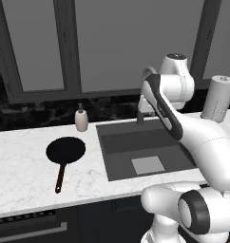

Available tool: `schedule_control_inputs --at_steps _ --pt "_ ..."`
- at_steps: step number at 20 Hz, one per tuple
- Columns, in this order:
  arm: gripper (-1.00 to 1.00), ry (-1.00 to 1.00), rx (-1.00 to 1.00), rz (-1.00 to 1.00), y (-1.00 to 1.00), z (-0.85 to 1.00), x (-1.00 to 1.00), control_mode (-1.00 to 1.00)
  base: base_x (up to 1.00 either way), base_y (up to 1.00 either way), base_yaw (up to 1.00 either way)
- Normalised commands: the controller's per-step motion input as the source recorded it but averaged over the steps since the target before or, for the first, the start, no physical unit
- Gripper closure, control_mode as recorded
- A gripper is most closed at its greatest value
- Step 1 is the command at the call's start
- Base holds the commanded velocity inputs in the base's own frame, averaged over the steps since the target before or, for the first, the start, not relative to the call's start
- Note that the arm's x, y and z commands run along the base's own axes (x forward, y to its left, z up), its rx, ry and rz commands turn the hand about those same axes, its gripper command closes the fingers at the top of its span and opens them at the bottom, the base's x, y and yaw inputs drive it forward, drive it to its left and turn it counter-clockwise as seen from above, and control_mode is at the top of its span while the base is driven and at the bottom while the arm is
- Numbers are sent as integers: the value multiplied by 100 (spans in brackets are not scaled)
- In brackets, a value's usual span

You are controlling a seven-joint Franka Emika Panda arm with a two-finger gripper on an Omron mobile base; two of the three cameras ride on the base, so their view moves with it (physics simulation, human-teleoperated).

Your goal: Pick the pan and sponge and place them into the sink. Then turn on the water.

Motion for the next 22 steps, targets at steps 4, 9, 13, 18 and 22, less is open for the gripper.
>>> schedule_control_inputs --at_steps 4,9,13,18,22 --pt "-100 0 0 3 25 0 -10 -100 0 0 0" --pt "-100 -4 -7 3 62 -2 -36 -100 0 0 0" --pt "-100 1 -8 1 84 -1 -25 -100 0 0 0" --pt "-100 7 -3 0 57 -6 -5 -100 0 0 0" --pt "-100 8 -4 1 12 -2 0 -100 0 0 0"
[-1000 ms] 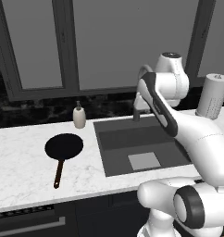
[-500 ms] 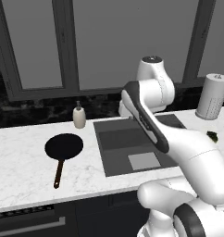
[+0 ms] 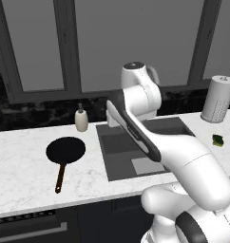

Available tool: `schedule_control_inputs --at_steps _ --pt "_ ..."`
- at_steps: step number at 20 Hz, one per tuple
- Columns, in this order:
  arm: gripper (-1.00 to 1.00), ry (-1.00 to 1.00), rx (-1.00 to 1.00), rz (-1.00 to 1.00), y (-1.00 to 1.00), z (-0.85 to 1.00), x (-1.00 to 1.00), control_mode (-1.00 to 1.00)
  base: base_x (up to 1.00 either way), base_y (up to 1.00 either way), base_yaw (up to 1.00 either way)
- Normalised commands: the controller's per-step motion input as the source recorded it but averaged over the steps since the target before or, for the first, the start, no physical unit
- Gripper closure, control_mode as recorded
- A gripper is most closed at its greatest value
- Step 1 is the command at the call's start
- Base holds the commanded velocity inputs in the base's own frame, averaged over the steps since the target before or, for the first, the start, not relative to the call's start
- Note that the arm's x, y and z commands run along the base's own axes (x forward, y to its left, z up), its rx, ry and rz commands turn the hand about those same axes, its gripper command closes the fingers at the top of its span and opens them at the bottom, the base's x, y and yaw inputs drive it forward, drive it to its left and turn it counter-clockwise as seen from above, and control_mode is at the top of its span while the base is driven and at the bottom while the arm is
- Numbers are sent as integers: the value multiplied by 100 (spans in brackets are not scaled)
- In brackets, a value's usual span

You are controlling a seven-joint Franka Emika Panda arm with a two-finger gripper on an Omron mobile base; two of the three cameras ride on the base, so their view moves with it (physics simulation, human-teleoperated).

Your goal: Pick the pan and sponge and place them into the sink. Then turn on the water.

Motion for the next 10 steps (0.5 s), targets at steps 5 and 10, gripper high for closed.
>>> schedule_control_inputs --at_steps 5,10 --pt "-100 1 -12 0 20 -18 0 -100 0 0 0" --pt "-100 0 -3 0 28 -27 0 -100 0 0 0"
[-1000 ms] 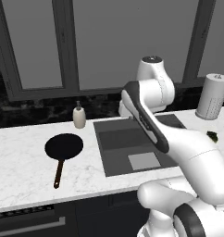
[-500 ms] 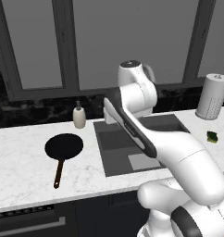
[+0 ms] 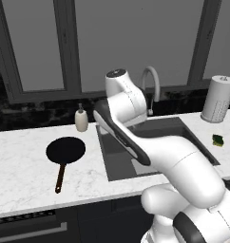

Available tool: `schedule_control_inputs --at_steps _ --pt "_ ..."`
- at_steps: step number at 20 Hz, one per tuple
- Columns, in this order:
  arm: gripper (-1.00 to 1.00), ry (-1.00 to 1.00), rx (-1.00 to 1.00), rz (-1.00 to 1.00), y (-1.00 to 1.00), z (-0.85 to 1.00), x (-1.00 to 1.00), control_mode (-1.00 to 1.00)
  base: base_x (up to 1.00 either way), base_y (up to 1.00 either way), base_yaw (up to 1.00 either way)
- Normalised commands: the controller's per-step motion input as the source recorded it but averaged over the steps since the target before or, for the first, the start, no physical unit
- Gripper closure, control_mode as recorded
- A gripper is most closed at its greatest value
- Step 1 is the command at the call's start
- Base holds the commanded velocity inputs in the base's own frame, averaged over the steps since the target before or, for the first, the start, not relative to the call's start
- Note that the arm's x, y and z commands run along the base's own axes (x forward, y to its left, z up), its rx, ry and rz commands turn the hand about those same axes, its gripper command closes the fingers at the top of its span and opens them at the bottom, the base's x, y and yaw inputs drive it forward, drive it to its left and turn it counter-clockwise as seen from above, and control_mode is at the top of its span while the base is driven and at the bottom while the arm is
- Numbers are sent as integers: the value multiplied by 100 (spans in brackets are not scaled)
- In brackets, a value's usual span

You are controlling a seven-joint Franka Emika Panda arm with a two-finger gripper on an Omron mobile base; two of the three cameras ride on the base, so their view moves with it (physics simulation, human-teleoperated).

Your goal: Pick the pan and sponge and place them into the sink. Then turn on the water.

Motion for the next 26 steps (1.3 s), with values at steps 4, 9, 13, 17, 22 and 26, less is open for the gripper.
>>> schedule_control_inputs --at_steps 4,9,13,17,22,26 --pt "-100 0 0 0 5 -12 2 -100 0 0 0" --pt "-100 0 0 0 6 -9 3 -100 0 0 0" --pt "-100 8 -1 0 28 -16 11 -100 0 0 0" --pt "-100 12 -2 0 30 -15 10 -100 0 0 0" --pt "-100 10 0 0 21 -13 9 -100 0 0 0" --pt "-100 8 0 0 23 -14 12 -100 0 0 0"
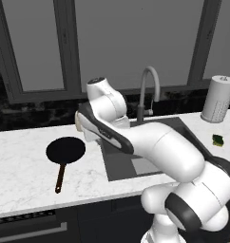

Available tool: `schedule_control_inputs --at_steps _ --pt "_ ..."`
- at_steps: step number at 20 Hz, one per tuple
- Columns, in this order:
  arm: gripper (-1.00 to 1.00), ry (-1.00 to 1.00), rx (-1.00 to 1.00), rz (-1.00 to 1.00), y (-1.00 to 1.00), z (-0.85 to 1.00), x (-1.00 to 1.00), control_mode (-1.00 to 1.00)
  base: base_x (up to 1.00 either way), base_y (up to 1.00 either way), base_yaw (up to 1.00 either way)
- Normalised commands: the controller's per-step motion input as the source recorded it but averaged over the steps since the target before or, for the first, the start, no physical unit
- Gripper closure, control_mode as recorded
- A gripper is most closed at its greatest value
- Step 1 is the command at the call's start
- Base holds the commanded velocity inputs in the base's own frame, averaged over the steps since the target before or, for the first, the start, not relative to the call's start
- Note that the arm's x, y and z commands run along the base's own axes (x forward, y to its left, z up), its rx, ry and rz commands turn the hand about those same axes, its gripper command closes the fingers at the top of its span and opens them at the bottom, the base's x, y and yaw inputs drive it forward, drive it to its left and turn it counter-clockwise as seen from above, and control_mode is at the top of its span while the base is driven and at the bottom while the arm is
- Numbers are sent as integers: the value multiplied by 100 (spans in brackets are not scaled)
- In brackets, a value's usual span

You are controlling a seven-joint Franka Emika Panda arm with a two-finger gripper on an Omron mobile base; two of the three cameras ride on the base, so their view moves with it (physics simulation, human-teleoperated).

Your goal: Pick the pan and sponge and place them into the sink. Then turn on the water.

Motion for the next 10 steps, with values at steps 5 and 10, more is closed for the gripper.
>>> schedule_control_inputs --at_steps 5,10 --pt "-100 7 0 0 35 -17 8 -100 0 0 0" --pt "-100 7 0 0 49 -25 9 -100 0 0 0"
